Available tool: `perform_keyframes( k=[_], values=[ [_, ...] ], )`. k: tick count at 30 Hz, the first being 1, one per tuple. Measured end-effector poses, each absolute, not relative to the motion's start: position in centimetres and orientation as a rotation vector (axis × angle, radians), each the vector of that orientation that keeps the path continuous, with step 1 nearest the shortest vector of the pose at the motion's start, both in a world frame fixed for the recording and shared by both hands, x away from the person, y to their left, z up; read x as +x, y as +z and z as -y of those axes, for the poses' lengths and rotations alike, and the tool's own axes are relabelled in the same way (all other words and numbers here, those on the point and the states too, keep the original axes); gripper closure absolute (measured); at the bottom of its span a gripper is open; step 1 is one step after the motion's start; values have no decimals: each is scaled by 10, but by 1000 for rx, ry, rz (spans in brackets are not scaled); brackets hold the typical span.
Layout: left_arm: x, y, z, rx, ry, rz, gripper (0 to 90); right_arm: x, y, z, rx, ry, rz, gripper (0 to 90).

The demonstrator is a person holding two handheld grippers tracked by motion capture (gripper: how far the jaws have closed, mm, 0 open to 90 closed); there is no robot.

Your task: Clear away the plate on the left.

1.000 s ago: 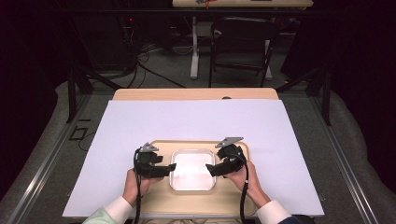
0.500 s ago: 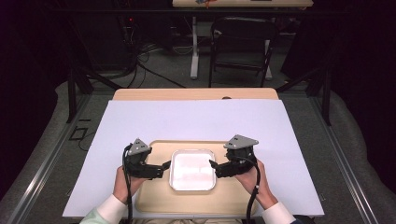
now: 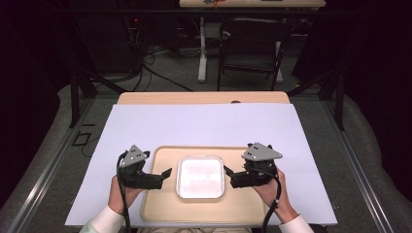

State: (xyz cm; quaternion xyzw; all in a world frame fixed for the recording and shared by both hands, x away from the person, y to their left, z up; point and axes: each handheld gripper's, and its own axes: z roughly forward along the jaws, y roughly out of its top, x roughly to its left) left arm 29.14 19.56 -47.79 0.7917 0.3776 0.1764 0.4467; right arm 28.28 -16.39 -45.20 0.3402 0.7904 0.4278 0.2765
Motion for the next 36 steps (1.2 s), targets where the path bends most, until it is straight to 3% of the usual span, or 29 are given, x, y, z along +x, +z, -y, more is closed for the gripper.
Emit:
perform_keyframes(
  k=[16,36],
  values=[
    [265,-480,-239,1855,518,-944,0,247,-450,203,910,1170,-1979,1],
    [244,-501,-274,1798,572,-1010,1,214,-490,248,1076,1067,-1973,0]
  ],
)
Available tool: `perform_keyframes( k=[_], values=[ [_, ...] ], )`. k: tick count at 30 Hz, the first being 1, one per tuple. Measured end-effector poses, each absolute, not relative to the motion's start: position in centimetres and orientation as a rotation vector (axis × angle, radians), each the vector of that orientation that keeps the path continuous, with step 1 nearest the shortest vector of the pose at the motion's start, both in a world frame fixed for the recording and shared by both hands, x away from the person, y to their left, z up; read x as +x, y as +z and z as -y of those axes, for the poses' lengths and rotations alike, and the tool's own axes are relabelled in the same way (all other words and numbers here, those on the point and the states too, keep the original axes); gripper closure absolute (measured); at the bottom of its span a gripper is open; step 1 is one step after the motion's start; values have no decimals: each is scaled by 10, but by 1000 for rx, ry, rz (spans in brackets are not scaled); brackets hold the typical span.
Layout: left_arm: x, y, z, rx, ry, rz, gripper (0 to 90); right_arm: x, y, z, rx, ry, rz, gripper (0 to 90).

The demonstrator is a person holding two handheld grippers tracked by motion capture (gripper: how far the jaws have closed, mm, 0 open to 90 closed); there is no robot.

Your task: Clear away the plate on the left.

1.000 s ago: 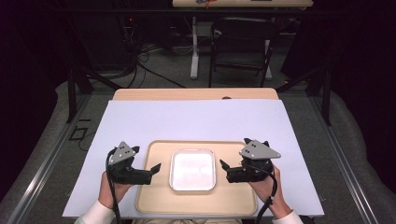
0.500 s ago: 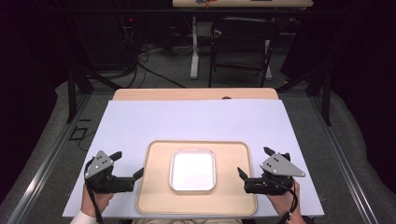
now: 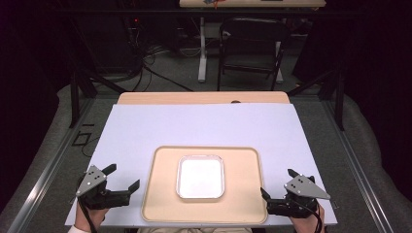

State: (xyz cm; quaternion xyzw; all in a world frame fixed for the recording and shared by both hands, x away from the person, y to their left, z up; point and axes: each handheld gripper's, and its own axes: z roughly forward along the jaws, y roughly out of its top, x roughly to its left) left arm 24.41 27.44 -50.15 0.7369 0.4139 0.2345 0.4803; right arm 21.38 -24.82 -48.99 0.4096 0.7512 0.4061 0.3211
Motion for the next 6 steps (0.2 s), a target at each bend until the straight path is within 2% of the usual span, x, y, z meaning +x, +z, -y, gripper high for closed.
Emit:
perform_keyframes(
  k=[6],
  values=[
    [247,-509,-277,1812,536,-1032,1,215,-491,249,1083,1060,-1986,0]
  ],
)
